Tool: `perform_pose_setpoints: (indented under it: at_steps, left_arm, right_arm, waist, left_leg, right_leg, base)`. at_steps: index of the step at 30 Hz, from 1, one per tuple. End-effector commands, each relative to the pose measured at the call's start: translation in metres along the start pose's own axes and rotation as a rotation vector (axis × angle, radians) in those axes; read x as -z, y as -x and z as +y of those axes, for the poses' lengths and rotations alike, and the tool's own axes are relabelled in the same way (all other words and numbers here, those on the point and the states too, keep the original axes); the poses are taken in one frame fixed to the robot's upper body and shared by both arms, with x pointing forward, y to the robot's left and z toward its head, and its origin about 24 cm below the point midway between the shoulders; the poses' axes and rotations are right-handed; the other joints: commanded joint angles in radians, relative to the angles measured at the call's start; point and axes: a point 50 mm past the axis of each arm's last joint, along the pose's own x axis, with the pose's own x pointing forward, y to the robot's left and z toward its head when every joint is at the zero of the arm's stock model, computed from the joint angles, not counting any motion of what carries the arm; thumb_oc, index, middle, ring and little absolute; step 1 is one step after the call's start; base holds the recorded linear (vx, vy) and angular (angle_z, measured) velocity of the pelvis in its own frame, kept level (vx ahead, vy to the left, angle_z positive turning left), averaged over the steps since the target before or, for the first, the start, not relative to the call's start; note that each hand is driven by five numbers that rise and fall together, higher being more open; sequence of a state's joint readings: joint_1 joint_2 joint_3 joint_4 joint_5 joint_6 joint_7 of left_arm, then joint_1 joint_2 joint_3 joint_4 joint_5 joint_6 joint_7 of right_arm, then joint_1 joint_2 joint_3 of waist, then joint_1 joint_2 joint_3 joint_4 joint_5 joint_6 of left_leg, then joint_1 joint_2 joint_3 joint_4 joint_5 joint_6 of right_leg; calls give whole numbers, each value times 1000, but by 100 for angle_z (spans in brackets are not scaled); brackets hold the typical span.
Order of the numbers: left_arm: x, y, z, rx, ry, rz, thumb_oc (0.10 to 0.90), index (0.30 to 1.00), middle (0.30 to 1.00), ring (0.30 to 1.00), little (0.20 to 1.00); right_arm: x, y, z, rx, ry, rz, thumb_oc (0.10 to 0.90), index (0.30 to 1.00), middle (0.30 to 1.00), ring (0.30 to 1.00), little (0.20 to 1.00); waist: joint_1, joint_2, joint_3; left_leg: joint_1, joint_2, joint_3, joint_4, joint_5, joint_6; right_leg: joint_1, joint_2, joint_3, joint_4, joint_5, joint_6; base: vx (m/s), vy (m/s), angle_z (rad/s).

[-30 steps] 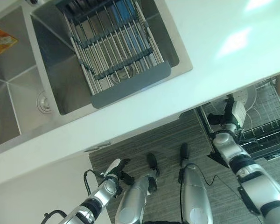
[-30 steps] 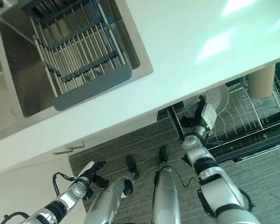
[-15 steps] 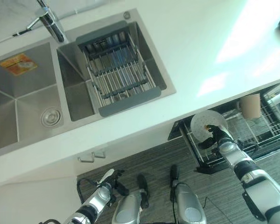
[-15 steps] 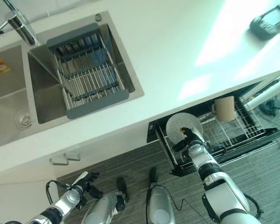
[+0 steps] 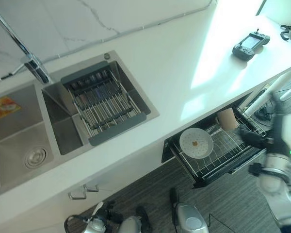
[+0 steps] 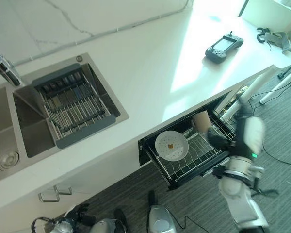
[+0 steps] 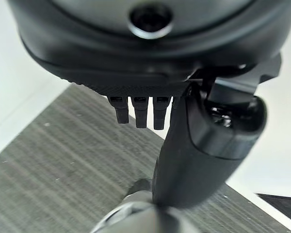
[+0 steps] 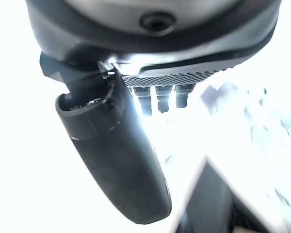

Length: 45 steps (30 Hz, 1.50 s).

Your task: Place the dishes in the dishwasher.

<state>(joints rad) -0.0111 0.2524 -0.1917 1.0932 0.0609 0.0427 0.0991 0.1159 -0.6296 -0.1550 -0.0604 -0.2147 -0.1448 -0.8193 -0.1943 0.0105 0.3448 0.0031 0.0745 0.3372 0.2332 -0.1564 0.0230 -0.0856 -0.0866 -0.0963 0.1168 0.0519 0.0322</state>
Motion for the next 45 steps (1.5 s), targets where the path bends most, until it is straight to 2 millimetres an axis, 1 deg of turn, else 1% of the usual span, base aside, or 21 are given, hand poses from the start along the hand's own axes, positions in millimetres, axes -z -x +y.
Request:
perform_pose_setpoints:
  at_steps: [1, 2, 4, 7, 8, 11, 12, 13, 15, 16, 17, 21, 23, 24, 25, 27, 41, 42, 43, 44, 45]
  left_arm:
    - [27, 5, 2, 16, 23, 53, 800, 900, 900, 900, 900]
    - [36, 7, 2, 20, 66, 75, 800, 900, 900, 900, 900]
    - [38, 7, 4, 23, 71, 80, 800, 900, 900, 900, 900]
    - [35, 5, 7, 35, 68, 86, 800, 900, 900, 900, 900]
    - [32, 4, 7, 43, 58, 84, 800, 900, 900, 900, 900]
    - [27, 2, 7, 50, 52, 71, 800, 900, 900, 900, 900]
    - [18, 1, 6, 57, 62, 52, 800, 900, 900, 900, 900]
    - [14, 0, 7, 62, 77, 37, 800, 900, 900, 900, 900]
    - [14, 0, 7, 62, 77, 37, 800, 900, 900, 900, 900]
    - [1, -1, -2, 92, 72, -18, 800, 900, 900, 900, 900]
    - [-4, -1, -8, 98, 82, -49, 800, 900, 900, 900, 900]
    - [-6, -1, -10, 102, 88, -62, 800, 900, 900, 900, 900]
    - [-18, 0, -16, 107, 88, -107, 800, 900, 900, 900, 900]
    - [-20, 0, -17, 106, 92, -114, 800, 900, 900, 900, 900]
    - [-35, 0, -16, 85, 145, -174, 800, 900, 900, 900, 900]
    - [-38, 0, -14, 73, 167, -190, 800, 900, 900, 900, 900]
    - [-38, 0, -13, 70, 171, -193, 800, 900, 900, 900, 900]
    - [-38, 0, -11, 61, 188, -200, 800, 900, 900, 900, 900]
    - [-23, 2, -10, 52, 195, -170, 800, 900, 900, 900, 900]
    - [-24, 3, 3, 54, 153, -195, 800, 900, 900, 900, 900]
    - [-25, 3, 4, 54, 149, -201, 800, 900, 900, 900, 900]
  right_arm:
    - [-1, -36, -42, 400, -58, -49, 800, 900, 900, 900, 900]
    - [27, -20, -68, 604, -18, 87, 800, 900, 900, 900, 900]
    - [50, -4, -93, 841, 46, 211, 800, 900, 900, 900, 900]
    - [79, 20, -115, 1038, 190, 380, 800, 900, 900, 900, 900]
    - [99, 39, -121, 1097, 208, 541, 800, 900, 900, 900, 900]
    - [131, 80, -123, 1119, 283, 776, 800, 900, 900, 900, 900]
    - [144, 105, -117, 1060, 353, 891, 800, 900, 900, 900, 900]
    - [149, 116, -111, 999, 391, 945, 800, 900, 900, 900, 900]
    - [149, 116, -111, 999, 390, 945, 800, 900, 900, 900, 900]
    - [147, 128, -86, 795, 547, 868, 800, 900, 900, 900, 900]
    - [144, 120, -67, 634, 591, 787, 800, 900, 900, 900, 900]
    - [144, 118, -62, 590, 583, 774, 800, 900, 900, 900, 900]
    - [146, 115, -44, 396, 571, 743, 800, 900, 900, 900, 900]
    - [146, 113, -40, 364, 569, 734, 800, 900, 900, 900, 900]
    - [137, 90, -7, 186, 518, 601, 800, 900, 900, 900, 900]
    - [131, 80, 6, 111, 514, 514, 800, 900, 900, 900, 900]
    - [129, 78, 9, 107, 511, 508, 800, 900, 900, 900, 900]
    - [124, 73, 20, 88, 488, 483, 800, 900, 900, 900, 900]
    - [99, 46, 47, 31, 407, 301, 800, 900, 900, 900, 900]
    - [55, -31, 46, 96, 263, 22, 800, 900, 900, 900, 900]
    - [52, -37, 45, 101, 255, 8, 800, 900, 900, 900, 900]
  waist:
    - [-2, -20, -26]
    - [-23, -23, -31]
    - [-34, -22, -39]
    - [-45, -15, -48]
    - [-49, -9, -49]
    - [-45, 2, -42]
    - [-42, 11, -31]
    - [-39, 16, -23]
    - [-39, 16, -23]
    - [-21, 40, -3]
    - [-17, 52, 16]
    - [-16, 58, 25]
    - [2, 84, 59]
    - [5, 88, 66]
    - [38, 115, 130]
    - [54, 118, 154]
    - [56, 118, 157]
    - [71, 122, 174]
    - [129, 137, 175]
    - [179, 151, 175]
    - [179, 154, 175]
  left_leg:
    - [40, 38, -39, 67, -185, 31]
    - [38, 40, -28, 67, -187, 34]
    - [36, 44, -20, 67, -187, 36]
    - [35, 49, -18, 67, -183, 37]
    - [34, 51, -21, 67, -180, 40]
    - [36, 56, -27, 67, -169, 38]
    - [35, 58, -32, 67, -160, 36]
    - [33, 57, -35, 67, -157, 35]
    - [33, 57, -35, 67, -157, 35]
    - [27, 51, -46, 67, -148, 34]
    - [21, 41, -55, 67, -144, 36]
    - [16, 36, -58, 67, -141, 36]
    - [0, 22, -63, 67, -128, 33]
    - [-4, 18, -64, 67, -126, 33]
    - [-36, -6, -73, 67, -97, 34]
    - [-54, -16, -83, 68, -81, 34]
    - [-59, -17, -86, 74, -82, 35]
    - [-83, -18, -95, 100, -82, 36]
    - [-130, -21, -139, 84, -42, 21]
    - [-183, 9, -181, 67, 0, -19]
    - [-191, 12, -187, 67, 4, -23]
  right_leg:
    - [-40, -40, 29, 183, -243, 76]
    - [-43, -36, 36, 183, -243, 76]
    - [-41, -34, 34, 183, -243, 78]
    - [-29, -31, 30, 183, -244, 79]
    - [-18, -30, 24, 183, -247, 73]
    - [1, -29, 7, 183, -246, 64]
    - [10, -31, -6, 183, -246, 55]
    - [12, -33, -13, 183, -246, 52]
    - [12, -33, -13, 183, -246, 52]
    - [19, -39, -30, 183, -245, 41]
    - [17, -45, -37, 196, -255, 33]
    - [12, -50, -41, 208, -262, 29]
    - [-7, -66, -54, 248, -286, 14]
    - [-11, -70, -58, 257, -292, 10]
    - [-60, -101, -82, 361, -342, -21]
    - [-89, -116, -85, 415, -360, -33]
    - [-94, -118, -86, 424, -364, -34]
    - [-111, -124, -90, 456, -375, -42]
    - [-144, -131, -115, 482, -389, -58]
    - [-148, -108, -143, 463, -392, -52]
    - [-149, -105, -148, 462, -392, -52]
  base:
    - [-8, -5, -12]
    - [-6, -21, -11]
    - [7, -28, -7]
    - [44, -20, -7]
    - [57, -22, -10]
    - [27, -30, 10]
    - [-21, -36, 19]
    - [-24, -25, 12]
    - [-29, -1, 6]
    - [-87, 20, 2]
    - [-114, 40, 6]
    - [-34, 18, 25]
    - [-116, 45, 9]
    - [-247, 21, 14]
    - [-213, -15, 16]
    - [-140, -37, 46]
    - [-7, -5, 2]
    - [-10, -162, -1]
    - [132, -251, 3]
    - [178, -229, 11]
    - [166, -121, 80]
